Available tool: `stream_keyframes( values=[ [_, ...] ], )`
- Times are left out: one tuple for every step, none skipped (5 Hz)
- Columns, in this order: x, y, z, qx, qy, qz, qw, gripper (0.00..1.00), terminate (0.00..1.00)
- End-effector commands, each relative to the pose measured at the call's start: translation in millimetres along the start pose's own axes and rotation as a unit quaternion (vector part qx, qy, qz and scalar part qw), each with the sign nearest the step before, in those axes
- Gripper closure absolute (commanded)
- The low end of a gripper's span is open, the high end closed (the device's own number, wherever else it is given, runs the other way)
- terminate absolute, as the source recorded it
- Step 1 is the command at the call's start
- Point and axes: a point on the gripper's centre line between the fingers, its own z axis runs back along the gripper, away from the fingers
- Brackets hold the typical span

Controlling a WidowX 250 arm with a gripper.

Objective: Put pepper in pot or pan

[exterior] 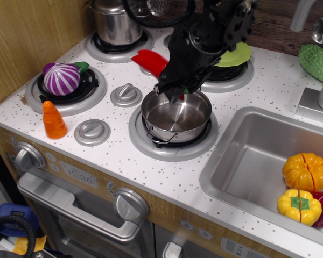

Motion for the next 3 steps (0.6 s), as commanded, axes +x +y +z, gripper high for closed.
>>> stream_keyframes(
  values=[
    [4.2,-5.3,15.0,-0.049,-0.002,0.014,0.9987,0.0,0.0],
    [4.2,-5.3,15.0,-0.049,-0.002,0.014,0.9987,0.0,0.0],
    [4.2,-5.3,15.0,-0.049,-0.002,0.014,0.9987,0.0,1.0]
  ],
)
